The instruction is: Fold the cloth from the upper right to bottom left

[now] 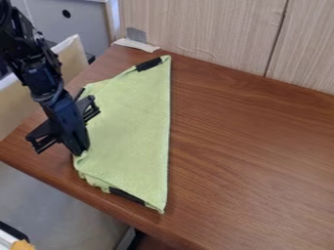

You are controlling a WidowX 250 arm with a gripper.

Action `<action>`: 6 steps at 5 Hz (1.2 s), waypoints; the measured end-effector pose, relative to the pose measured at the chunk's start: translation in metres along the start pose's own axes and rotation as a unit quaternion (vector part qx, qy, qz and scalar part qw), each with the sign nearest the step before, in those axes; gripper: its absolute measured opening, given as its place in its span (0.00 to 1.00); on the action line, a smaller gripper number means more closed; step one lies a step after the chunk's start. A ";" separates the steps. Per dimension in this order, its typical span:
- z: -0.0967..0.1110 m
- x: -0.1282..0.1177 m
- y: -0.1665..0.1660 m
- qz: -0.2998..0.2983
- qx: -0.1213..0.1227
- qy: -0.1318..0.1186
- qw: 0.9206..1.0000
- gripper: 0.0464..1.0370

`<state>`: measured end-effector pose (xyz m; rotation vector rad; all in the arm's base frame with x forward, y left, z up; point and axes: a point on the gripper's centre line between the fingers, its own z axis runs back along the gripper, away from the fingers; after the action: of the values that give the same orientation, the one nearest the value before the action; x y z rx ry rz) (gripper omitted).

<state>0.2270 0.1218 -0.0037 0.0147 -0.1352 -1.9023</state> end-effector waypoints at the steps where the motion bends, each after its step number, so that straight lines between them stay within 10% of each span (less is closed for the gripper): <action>1: 0.001 -0.001 0.003 0.002 0.000 0.000 1.000 0.40; 3: 0.004 0.012 0.010 -0.032 -0.016 -0.007 0.999 0.89; 6: 0.044 0.033 0.034 -0.091 -0.011 0.016 0.996 0.96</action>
<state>0.2449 0.0832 0.0449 0.0440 -0.0941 -2.0848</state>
